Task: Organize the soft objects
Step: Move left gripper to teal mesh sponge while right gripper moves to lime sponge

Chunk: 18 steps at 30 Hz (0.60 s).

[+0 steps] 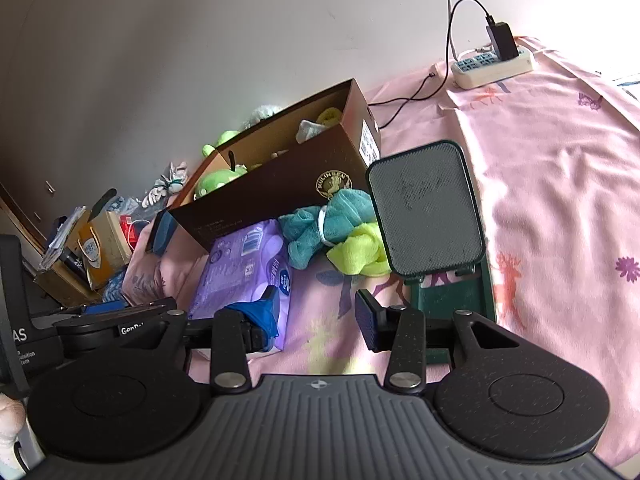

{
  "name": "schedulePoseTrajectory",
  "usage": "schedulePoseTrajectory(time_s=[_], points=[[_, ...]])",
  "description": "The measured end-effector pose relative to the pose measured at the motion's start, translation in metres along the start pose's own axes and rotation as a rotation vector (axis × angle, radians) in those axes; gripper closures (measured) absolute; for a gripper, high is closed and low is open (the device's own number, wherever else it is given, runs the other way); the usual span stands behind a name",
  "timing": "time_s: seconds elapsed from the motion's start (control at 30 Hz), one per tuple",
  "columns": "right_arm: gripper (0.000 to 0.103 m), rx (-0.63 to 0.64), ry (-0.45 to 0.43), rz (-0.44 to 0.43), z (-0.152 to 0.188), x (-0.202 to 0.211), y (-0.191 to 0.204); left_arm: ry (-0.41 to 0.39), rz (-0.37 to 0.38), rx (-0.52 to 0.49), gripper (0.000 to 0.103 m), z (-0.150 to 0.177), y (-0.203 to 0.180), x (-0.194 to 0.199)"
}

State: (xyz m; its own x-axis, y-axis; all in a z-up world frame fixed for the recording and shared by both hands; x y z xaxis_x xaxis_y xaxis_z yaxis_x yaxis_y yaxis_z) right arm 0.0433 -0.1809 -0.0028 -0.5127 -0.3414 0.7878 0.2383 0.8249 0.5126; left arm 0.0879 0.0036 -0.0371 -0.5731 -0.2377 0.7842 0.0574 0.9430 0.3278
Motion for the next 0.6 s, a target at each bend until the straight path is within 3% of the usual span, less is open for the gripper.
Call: schedulePoseTrajectory(time_s=[0.3, 0.43, 0.6], points=[[0.078, 0.001, -0.081, -0.13, -0.022, 0.028, -0.016, -0.14, 0.181, -0.15, 0.04, 0.003, -0.012, 0.008], [0.078, -0.023, -0.093, -0.125, -0.047, 0.039, -0.029, -0.182, 0.283, -0.215, 0.04, -0.008, -0.019, 0.01], [0.075, -0.052, -0.056, -0.115, -0.078, 0.041, -0.045, -0.227, 0.331, -0.34, 0.038, -0.021, -0.032, 0.009]])
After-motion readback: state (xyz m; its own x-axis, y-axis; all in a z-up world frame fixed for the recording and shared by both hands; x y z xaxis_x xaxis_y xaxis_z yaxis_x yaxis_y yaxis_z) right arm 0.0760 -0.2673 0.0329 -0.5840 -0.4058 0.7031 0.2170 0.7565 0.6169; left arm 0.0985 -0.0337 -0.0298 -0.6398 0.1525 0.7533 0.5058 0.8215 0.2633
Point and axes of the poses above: each gripper's, at about its wrist camera, not at the fingertips, and x roughly against the way its jaws point, y to its left, z to its underside, the point moved 1 cm from there along -x, roughly the way its jaws point, and after that the axes turned 14 degrees about y, right-handed, at the moved point
